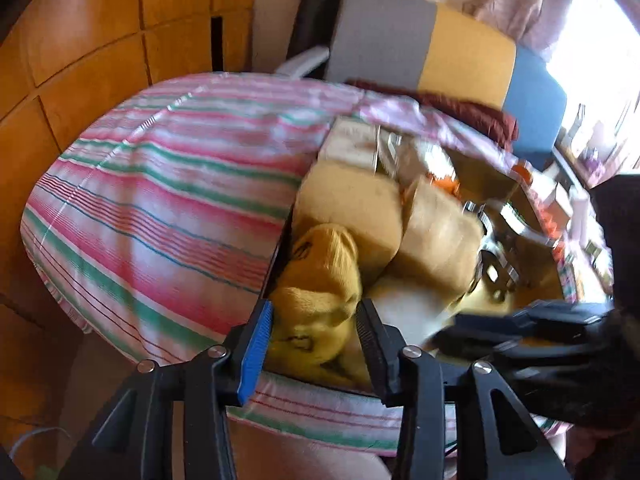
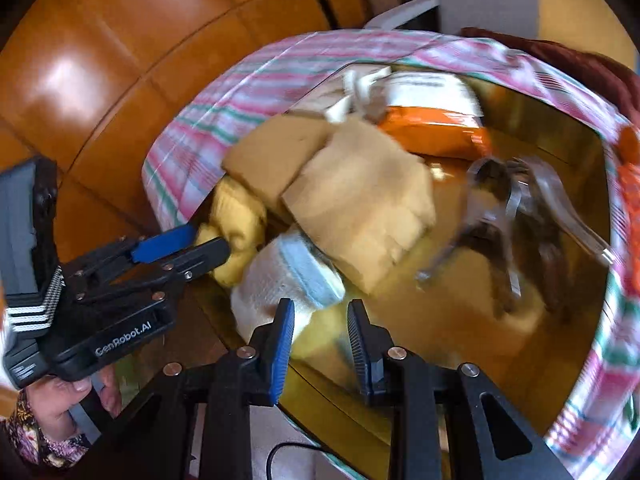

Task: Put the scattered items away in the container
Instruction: 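Carry the glove and sock into the gold tin and open both tools, then move both tools back from the tin to the remaining items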

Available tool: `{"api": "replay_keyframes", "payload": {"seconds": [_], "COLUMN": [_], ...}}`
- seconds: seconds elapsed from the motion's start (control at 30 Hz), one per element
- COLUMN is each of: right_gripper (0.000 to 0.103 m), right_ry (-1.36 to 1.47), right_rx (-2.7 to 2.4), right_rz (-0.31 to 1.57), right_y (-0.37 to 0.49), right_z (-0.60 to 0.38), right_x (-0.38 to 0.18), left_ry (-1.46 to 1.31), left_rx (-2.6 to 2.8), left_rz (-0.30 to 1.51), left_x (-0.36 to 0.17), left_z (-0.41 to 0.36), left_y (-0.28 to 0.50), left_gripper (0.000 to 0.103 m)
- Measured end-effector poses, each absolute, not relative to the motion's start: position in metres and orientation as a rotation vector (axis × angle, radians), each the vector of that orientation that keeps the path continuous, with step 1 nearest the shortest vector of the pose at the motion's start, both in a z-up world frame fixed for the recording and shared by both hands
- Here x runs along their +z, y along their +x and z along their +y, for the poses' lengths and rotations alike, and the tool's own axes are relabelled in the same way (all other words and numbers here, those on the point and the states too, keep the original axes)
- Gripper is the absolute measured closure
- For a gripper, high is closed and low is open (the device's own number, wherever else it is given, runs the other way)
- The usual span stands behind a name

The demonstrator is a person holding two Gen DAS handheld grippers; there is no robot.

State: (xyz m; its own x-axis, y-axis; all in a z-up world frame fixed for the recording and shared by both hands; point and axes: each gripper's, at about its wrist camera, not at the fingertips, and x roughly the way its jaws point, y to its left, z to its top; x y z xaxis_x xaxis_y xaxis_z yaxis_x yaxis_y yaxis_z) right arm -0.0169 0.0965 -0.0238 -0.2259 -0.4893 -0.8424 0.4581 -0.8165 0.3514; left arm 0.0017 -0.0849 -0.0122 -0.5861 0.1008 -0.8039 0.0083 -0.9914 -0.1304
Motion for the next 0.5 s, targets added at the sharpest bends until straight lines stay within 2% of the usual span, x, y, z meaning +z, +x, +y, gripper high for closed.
{"api": "replay_keyframes", "payload": {"seconds": [0.27, 0.4, 0.5], "right_gripper": [0.074, 0.065, 0.064], "right_ry": [1.413, 1.317, 1.262], "right_rx": [-2.055, -2.139, -2.219], "right_rz": [-0.106, -0.161, -0.216], "right_y": [-0.01, 0.008, 0.012], "right_z": [0.098, 0.128, 0.156], "right_x": [-0.027, -0.002, 0.013], "left_ry": [-1.262, -1.213, -1.208], "left_rx": [2.76, 2.696, 2.633], "left_rz": [-0.328, -0.347, -0.298], "left_x": [0.005, 0.011, 0.016], "left_z": [-0.088, -0.068, -0.043], "left_y": [0.004, 0.003, -0.002], "left_gripper": [0.059, 0.059, 0.059]}}
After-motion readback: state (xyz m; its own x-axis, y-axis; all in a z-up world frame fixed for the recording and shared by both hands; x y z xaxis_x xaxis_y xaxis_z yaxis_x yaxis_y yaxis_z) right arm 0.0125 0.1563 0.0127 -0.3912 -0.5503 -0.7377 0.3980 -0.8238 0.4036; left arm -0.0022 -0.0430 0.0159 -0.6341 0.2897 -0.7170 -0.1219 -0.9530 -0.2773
